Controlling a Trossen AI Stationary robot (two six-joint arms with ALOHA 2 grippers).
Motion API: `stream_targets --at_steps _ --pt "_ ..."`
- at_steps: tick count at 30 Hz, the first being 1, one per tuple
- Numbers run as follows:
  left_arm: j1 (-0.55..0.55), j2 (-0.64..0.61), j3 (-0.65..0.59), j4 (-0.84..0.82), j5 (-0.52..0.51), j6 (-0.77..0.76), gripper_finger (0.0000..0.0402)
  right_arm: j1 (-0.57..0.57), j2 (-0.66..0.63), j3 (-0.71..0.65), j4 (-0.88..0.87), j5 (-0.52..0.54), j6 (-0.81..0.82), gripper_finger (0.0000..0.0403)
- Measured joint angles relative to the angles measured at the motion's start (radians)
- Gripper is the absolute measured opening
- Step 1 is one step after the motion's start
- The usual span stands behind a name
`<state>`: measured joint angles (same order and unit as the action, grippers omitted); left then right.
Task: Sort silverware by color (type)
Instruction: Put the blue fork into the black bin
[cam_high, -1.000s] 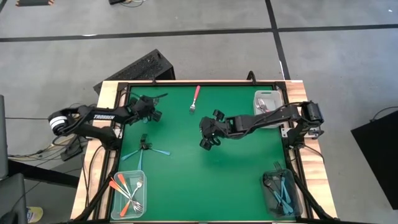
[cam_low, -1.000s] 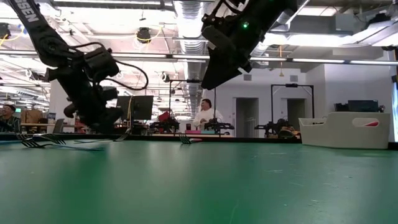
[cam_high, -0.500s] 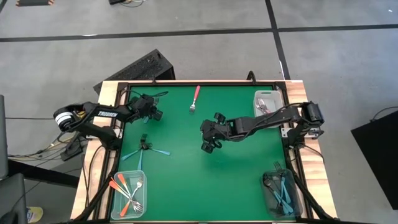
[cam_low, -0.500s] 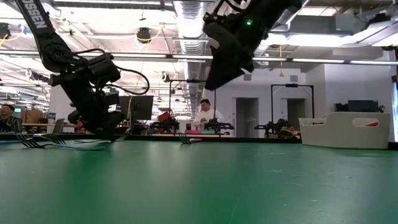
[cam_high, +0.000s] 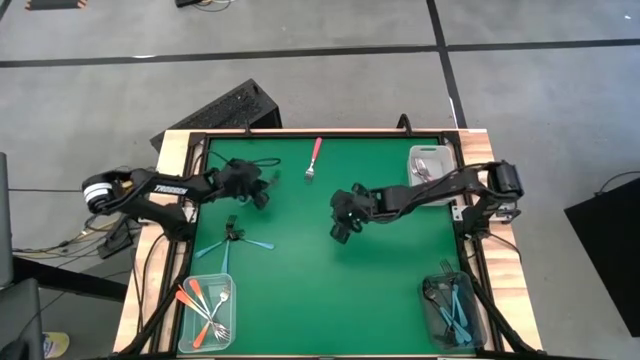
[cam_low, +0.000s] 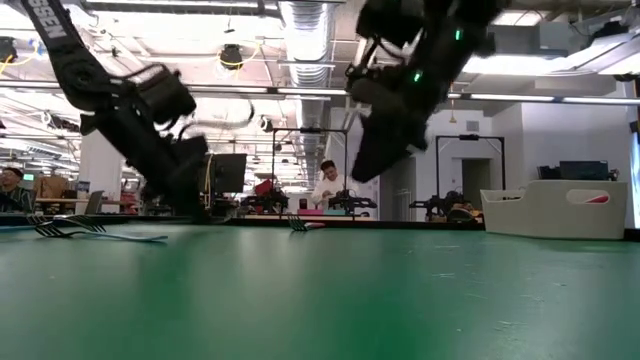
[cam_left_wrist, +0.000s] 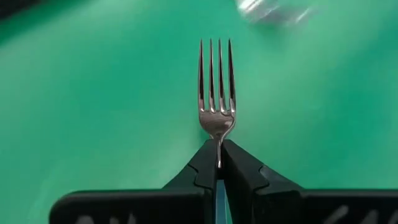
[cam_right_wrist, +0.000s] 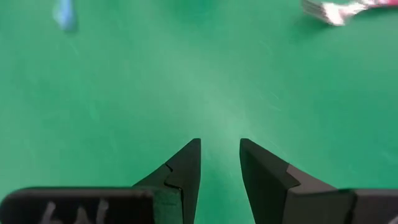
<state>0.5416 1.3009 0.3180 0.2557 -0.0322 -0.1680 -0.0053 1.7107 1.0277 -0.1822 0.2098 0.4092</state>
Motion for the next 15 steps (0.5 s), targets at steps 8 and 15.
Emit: stream_targets --at_steps 8,15 --pt "-0.319 -0.037 0.003 0.175 -0.108 0.214 0.0001 -0.027 0.014 -0.203 0.554 -0.055 0.122 0.0136" --pt "-0.524 -0.022 0.003 0.328 -0.376 0.411 0.0000 -0.005 0.013 -0.201 0.750 -0.027 0.103 0.0144"
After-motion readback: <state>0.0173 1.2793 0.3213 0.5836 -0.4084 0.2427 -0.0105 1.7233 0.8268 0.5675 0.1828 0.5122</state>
